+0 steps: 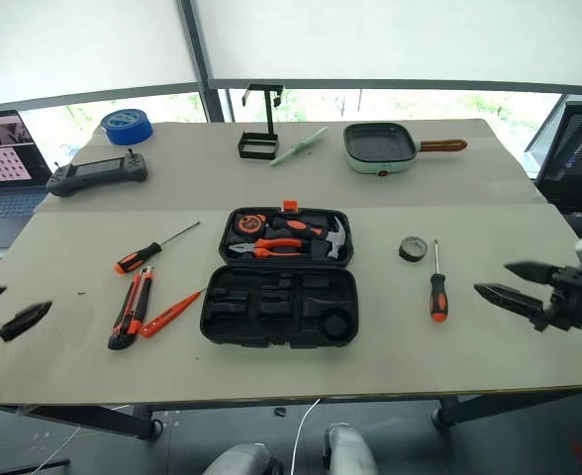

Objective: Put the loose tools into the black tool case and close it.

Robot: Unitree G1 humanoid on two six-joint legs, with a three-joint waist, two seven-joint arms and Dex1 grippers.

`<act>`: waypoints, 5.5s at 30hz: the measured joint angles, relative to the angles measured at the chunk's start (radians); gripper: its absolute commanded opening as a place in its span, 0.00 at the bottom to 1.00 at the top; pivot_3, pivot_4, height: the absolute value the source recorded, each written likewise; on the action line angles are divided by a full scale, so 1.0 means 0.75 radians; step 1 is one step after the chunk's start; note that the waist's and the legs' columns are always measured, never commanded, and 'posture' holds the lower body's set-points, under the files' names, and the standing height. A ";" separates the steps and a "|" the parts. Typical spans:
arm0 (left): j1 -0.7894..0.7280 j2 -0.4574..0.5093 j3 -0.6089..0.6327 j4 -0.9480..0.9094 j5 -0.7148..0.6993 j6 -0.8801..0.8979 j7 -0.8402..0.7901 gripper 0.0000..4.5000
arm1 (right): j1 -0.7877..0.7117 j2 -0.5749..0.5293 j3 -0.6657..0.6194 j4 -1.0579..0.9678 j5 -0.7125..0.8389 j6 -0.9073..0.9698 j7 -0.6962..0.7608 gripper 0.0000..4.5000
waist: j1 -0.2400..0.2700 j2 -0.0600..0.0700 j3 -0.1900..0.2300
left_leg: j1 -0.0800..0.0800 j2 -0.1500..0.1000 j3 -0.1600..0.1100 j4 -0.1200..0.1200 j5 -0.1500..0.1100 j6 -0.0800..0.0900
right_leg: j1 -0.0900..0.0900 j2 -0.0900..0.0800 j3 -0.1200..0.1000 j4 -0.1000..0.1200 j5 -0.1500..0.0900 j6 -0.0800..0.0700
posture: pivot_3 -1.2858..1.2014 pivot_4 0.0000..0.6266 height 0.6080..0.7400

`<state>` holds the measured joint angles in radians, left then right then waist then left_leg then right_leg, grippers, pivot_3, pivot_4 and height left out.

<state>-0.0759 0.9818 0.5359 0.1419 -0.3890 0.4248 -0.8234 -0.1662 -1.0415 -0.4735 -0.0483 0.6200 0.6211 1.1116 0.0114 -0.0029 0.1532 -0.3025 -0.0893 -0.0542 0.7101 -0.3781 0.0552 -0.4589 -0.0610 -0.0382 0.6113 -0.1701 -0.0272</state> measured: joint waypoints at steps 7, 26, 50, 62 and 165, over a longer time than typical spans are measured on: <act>-0.649 0.072 -0.503 0.500 0.232 -0.057 -0.203 1.00 | -0.283 0.017 0.273 -0.361 0.130 0.098 -0.018 0.99 | -0.009 0.000 0.000 | -0.003 -0.002 -0.002 0.001 0.001 0.000 | -0.004 0.001 -0.005 0.000 0.000 0.000 | 0.52 0.24 1.00; -1.227 -0.172 -0.908 1.359 0.667 -0.415 -0.421 0.50 | -0.318 0.155 0.477 -0.551 0.147 0.101 -0.098 1.00 | -0.016 -0.006 0.002 | -0.028 -0.009 -0.001 0.029 0.001 0.000 | -0.019 -0.021 -0.040 0.008 0.007 -0.004 | 0.52 0.24 1.00; -1.301 -0.257 -0.776 0.772 0.434 -0.589 -0.814 0.19 | -0.133 0.119 0.412 -0.551 0.171 0.090 -0.096 1.00 | 0.004 -0.013 0.004 | -0.044 -0.010 -0.003 0.050 0.001 0.002 | -0.026 -0.025 -0.043 0.017 0.009 -0.002 | 0.52 0.24 1.00; -1.157 -0.513 -1.051 0.607 0.575 -0.632 -0.755 0.19 | -0.060 0.193 0.403 -0.605 0.083 0.076 -0.254 1.00 | 0.004 -0.013 0.004 | -0.043 -0.007 -0.003 0.050 0.001 0.003 | -0.026 -0.021 -0.040 0.018 0.011 -0.005 | 0.52 0.24 1.00; -0.939 -0.400 -0.724 -0.354 -0.376 0.559 -0.657 1.00 | 0.111 0.812 0.067 -0.013 -0.285 -0.093 -1.169 0.31 | -0.004 -0.003 0.000 | -0.005 -0.007 0.001 0.026 0.001 0.001 | 0.000 -0.017 -0.031 0.009 0.007 -0.006 | 0.52 0.24 1.00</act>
<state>-0.7798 0.6820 -0.0069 -0.1235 -0.6708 0.8440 -1.3161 -0.0828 -0.4328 -0.4235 -0.0583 0.4063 0.5517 0.2351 0.0084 -0.0049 0.1535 -0.3059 -0.0944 -0.0532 0.7297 -0.3770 0.0558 -0.4588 -0.0738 -0.0617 0.6182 -0.1648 -0.0319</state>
